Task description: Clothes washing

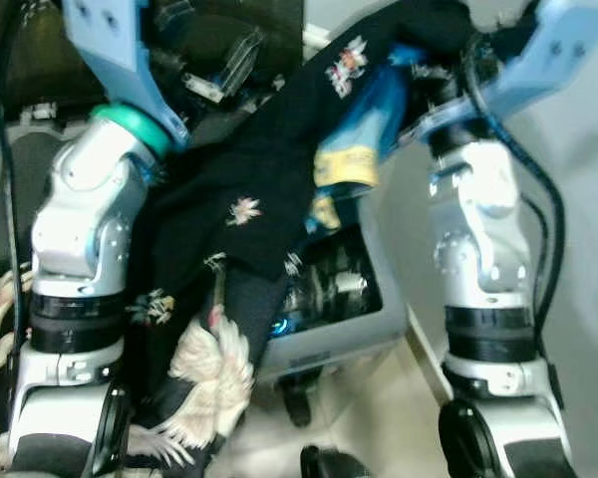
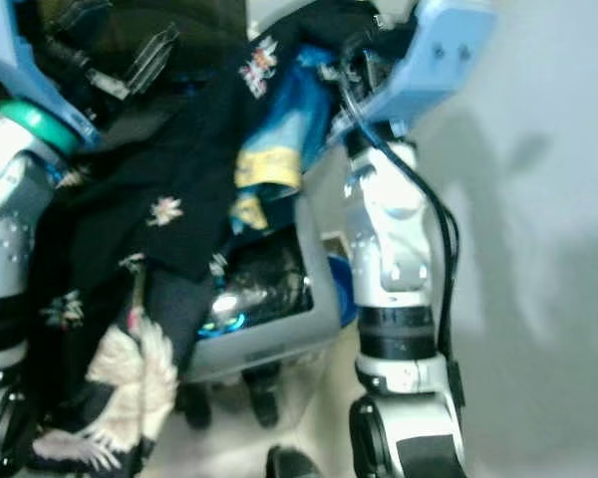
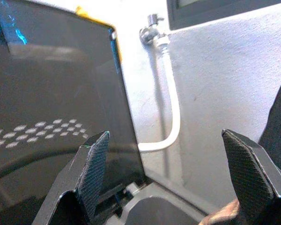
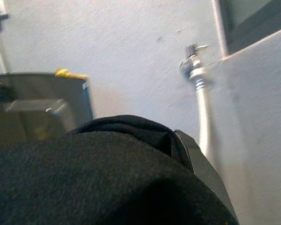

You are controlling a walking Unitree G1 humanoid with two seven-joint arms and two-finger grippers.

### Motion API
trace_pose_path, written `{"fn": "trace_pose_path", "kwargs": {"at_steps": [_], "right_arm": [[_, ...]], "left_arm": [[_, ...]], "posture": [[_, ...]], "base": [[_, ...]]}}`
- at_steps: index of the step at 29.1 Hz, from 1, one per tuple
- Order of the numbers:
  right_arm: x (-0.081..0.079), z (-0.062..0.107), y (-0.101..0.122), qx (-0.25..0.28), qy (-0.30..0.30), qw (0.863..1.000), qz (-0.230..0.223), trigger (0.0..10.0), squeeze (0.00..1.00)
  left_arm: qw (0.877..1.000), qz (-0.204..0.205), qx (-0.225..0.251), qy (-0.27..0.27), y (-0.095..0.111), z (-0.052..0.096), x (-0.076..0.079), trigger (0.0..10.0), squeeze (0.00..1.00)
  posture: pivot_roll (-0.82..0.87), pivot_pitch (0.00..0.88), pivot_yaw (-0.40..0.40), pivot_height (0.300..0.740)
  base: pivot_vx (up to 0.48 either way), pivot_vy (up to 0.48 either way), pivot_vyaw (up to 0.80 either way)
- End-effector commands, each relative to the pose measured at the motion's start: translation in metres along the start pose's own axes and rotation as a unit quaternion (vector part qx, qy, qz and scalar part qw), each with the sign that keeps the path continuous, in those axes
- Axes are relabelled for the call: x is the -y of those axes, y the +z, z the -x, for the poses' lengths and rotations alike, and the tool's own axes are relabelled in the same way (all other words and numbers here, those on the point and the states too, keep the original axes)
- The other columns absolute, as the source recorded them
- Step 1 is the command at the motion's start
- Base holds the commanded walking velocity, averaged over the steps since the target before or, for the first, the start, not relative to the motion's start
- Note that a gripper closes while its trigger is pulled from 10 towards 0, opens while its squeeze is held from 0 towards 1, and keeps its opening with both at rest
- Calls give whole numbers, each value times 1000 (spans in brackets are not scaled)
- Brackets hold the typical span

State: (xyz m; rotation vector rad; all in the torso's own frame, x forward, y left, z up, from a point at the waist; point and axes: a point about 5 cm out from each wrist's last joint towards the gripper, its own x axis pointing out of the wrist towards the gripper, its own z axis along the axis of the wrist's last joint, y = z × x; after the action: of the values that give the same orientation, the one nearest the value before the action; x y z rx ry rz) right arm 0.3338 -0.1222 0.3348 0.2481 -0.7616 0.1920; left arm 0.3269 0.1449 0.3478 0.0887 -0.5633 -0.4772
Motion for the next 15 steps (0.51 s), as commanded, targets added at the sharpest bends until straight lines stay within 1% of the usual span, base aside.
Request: {"fn": "trace_pose_path", "kwargs": {"at_steps": [1,8,14,15], "right_arm": [[-6,-1,2,8,10,1000,-6,10000,0],[-9,-1,1,6,21,1000,-7,10000,0],[-10,-1,1,6,24,1000,-7,10000,0],[-11,-1,0,5,24,1000,-8,10000,0]], "left_arm": [[1000,-1,-5,9,-1,3,-4,10000,0],[1000,-14,0,11,0,3,-4,10000,0],[1000,-14,1,12,0,3,-4,10000,0],[1000,-10,-1,15,0,3,-4,10000,0]], "posture": [[51,82,62,740],[51,82,60,740],[51,82,60,740],[51,82,60,740]], "base": [[0,0,0],[0,41,0],[0,0,0],[0,315,0]]}}
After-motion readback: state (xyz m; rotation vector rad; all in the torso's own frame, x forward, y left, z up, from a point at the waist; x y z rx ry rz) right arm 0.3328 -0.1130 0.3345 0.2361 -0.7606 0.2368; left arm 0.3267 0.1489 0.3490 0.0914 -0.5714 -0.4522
